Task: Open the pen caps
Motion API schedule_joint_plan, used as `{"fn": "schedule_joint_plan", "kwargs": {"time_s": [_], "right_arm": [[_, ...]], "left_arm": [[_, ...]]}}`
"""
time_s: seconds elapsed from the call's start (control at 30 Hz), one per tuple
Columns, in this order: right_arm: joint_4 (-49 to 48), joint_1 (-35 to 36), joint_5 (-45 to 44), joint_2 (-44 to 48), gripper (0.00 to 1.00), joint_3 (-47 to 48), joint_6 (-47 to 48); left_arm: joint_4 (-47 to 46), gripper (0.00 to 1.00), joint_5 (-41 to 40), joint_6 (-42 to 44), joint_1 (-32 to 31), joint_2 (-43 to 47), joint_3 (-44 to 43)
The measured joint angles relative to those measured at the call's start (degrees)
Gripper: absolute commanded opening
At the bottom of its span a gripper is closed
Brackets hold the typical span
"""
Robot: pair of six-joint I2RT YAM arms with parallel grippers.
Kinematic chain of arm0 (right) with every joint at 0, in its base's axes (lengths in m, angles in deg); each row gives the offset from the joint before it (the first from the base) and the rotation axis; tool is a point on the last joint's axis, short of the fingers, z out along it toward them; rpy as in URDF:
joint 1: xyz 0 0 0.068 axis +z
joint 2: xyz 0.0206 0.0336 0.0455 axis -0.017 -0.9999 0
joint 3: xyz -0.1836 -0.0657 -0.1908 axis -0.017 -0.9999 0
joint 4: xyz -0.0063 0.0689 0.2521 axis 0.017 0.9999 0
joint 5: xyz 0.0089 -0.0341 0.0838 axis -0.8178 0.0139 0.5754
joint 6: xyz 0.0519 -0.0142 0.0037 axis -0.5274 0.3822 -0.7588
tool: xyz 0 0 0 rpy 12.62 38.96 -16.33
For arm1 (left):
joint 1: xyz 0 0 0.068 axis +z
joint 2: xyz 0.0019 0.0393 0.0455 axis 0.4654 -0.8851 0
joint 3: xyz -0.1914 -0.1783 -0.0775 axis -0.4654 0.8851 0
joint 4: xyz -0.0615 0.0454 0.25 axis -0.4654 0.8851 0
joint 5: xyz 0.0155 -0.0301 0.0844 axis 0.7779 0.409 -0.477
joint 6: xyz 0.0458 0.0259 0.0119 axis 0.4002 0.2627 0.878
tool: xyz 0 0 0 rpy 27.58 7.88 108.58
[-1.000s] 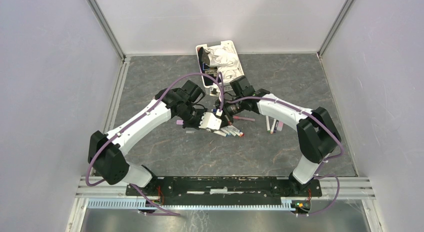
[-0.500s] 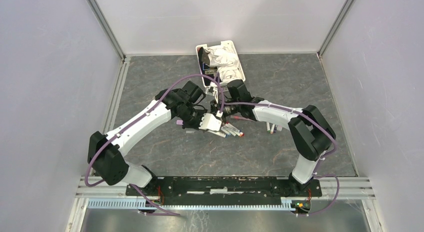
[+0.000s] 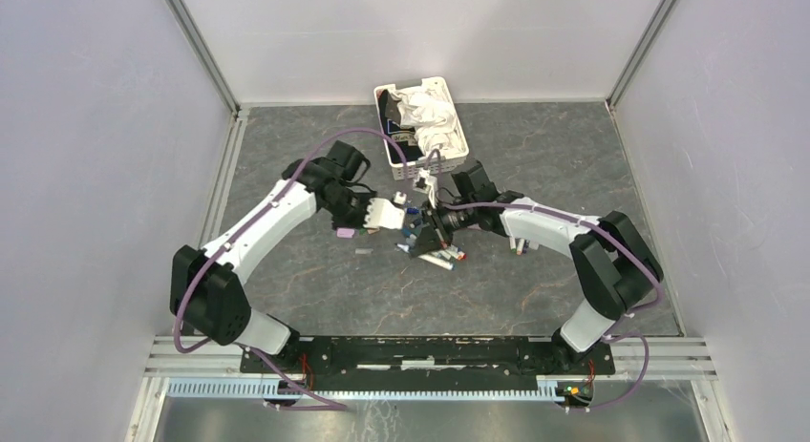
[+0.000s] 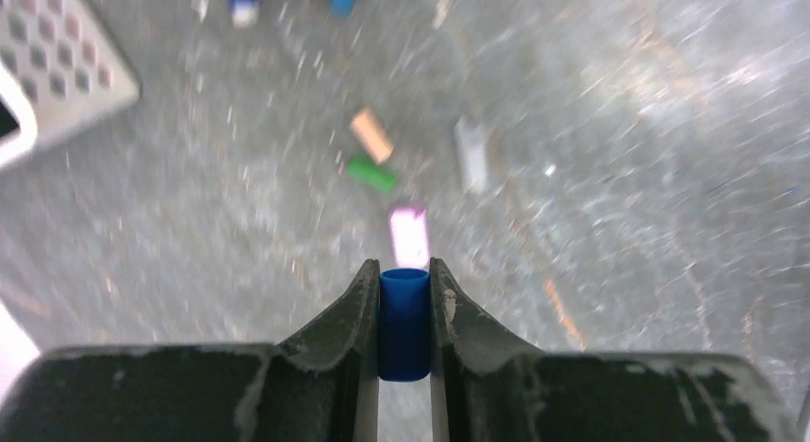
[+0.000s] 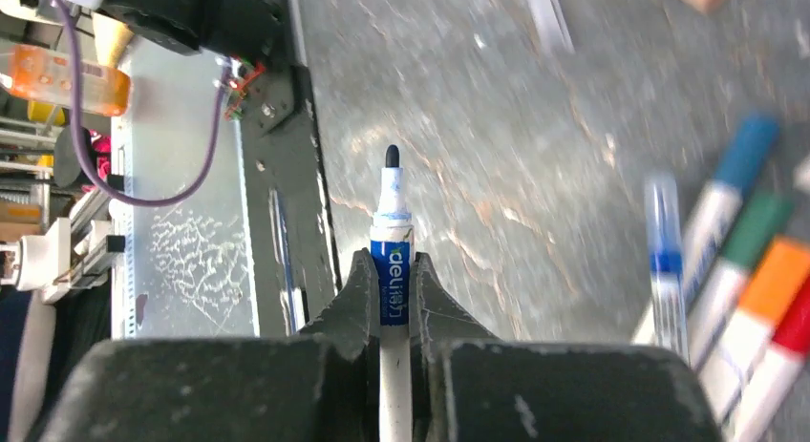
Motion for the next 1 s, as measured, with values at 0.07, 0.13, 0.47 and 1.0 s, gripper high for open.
{"fn": "schedule_joint_plan", "kwargs": {"time_s": [0.07,0.13,0.47,1.0], "right_arm": [[5.0,-1.7,-0.8,0.4,0.00,-1.8,1.6],[8.8,-3.1,-1.8,0.4,0.00,-2.5,2.8],[12.6,-12.9,-17.3,10.3,0.00,-5.7,1.6],[4.4,-26.5,-50.3,24.7,0.00,-24.7,-7.5]], "left_arm": [[-0.7,0.02,-3.1,0.3,3.6,0.0,0.1],[-2.0,0.02,-5.6,0.9,5.1,0.0,0.7],[-10.5,0.03,-4.4,-3.2,3.4,-3.3,7.4],[-19.7,0.49,-4.9,-12.2,3.1,-11.6,11.2]]}}
